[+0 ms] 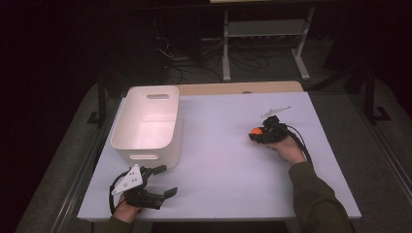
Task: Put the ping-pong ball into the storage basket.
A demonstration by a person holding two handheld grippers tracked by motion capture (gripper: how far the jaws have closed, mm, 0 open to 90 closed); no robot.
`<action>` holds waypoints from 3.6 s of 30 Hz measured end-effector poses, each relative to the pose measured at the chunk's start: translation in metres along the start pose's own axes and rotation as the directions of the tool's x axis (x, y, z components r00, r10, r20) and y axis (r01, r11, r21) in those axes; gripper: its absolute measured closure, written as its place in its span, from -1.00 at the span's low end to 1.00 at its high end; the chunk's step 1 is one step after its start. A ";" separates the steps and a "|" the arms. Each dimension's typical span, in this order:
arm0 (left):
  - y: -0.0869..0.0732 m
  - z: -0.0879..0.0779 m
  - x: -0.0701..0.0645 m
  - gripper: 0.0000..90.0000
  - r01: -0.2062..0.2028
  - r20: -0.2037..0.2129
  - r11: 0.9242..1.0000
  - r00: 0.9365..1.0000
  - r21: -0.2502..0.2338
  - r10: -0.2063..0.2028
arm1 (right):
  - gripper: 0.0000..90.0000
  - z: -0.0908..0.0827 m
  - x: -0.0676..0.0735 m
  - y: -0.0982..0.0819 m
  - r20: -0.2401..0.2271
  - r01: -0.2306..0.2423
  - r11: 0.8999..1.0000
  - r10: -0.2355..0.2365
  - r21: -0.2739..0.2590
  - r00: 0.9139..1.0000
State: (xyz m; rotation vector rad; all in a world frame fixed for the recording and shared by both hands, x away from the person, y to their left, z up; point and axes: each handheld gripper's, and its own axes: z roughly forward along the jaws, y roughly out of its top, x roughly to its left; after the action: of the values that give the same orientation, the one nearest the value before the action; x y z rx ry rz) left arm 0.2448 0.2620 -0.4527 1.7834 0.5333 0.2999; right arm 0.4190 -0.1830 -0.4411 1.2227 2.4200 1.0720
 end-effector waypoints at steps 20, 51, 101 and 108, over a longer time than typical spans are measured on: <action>0.000 0.000 0.000 -0.69 -0.002 0.000 1.000 1.000 -0.002 0.002 | 0.11 0.002 0.012 0.005 -0.042 0.030 1.000 -0.030 -0.002 0.999; 0.000 0.000 0.000 -0.69 -0.004 -0.002 1.000 1.000 0.001 0.004 | 0.11 0.012 0.045 0.015 -0.119 0.106 0.994 -0.103 0.017 0.988; 0.000 0.000 0.000 -0.69 -0.001 -0.001 1.000 1.000 0.002 0.001 | 0.11 0.028 0.100 0.022 -0.255 0.213 0.977 -0.197 0.034 0.947; 0.000 0.000 0.000 -0.69 -0.003 -0.001 1.000 1.000 0.002 0.003 | 0.11 0.028 0.106 0.023 -0.268 0.222 0.974 -0.205 0.034 0.941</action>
State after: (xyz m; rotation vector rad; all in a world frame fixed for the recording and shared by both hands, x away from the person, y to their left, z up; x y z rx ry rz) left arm 0.2447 0.2615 -0.4526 1.7863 0.5325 0.3024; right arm 0.3804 -0.0780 -0.4327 0.8520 2.7284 1.1612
